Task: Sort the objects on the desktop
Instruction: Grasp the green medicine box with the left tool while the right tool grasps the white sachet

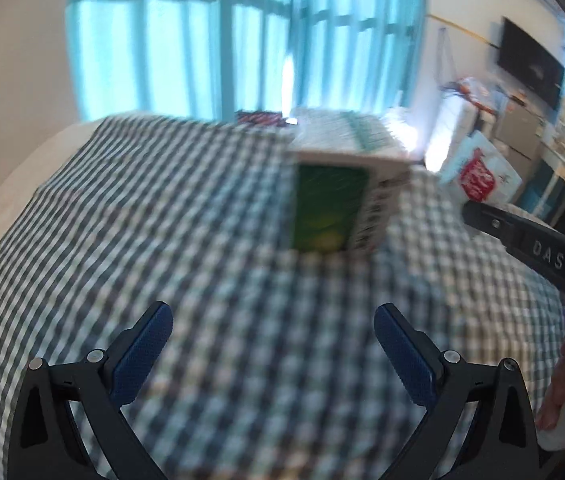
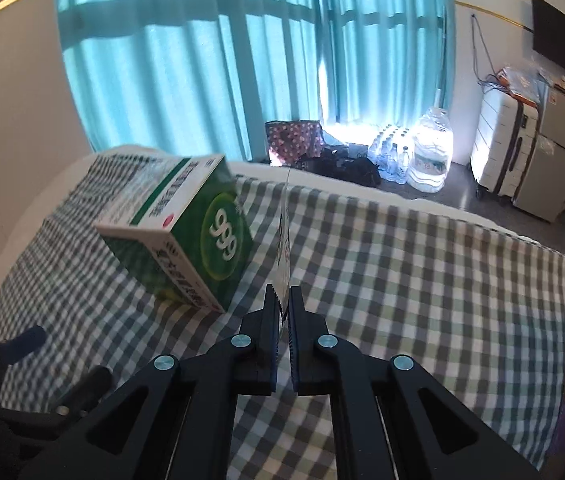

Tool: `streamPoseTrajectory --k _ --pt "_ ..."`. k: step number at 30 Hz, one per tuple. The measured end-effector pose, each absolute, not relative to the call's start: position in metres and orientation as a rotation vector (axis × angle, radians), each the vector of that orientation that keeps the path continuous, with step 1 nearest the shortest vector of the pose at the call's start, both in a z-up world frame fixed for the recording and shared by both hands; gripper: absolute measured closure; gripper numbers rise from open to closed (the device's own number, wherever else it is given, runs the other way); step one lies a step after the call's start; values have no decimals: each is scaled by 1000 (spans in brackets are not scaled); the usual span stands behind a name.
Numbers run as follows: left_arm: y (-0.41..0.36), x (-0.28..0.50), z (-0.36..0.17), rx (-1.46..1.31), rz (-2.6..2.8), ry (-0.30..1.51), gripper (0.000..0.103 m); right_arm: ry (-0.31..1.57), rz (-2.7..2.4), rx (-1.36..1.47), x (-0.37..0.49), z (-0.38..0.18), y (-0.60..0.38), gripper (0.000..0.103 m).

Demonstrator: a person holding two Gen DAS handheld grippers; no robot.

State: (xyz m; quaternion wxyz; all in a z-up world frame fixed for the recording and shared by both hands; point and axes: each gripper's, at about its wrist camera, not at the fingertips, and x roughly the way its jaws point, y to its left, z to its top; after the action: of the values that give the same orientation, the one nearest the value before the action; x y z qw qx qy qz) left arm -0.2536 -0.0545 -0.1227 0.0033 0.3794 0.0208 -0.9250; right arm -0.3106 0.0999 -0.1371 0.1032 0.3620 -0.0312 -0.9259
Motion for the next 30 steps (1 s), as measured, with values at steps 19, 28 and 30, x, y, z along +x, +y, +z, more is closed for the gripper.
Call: streamPoseTrajectory --k 19,28,30 --pt "-42 -358 -149 1147 -2843 318 0 -291 -2750 1049 -336 -142 135 99" --pt "-43 -360 -137 1121 -2861 272 24 -329 -2726 1081 -342 -156 140 99" --pt "-45 -349 -126 1097 -2850 246 24 -318 -2731 1062 -340 -153 140 99"
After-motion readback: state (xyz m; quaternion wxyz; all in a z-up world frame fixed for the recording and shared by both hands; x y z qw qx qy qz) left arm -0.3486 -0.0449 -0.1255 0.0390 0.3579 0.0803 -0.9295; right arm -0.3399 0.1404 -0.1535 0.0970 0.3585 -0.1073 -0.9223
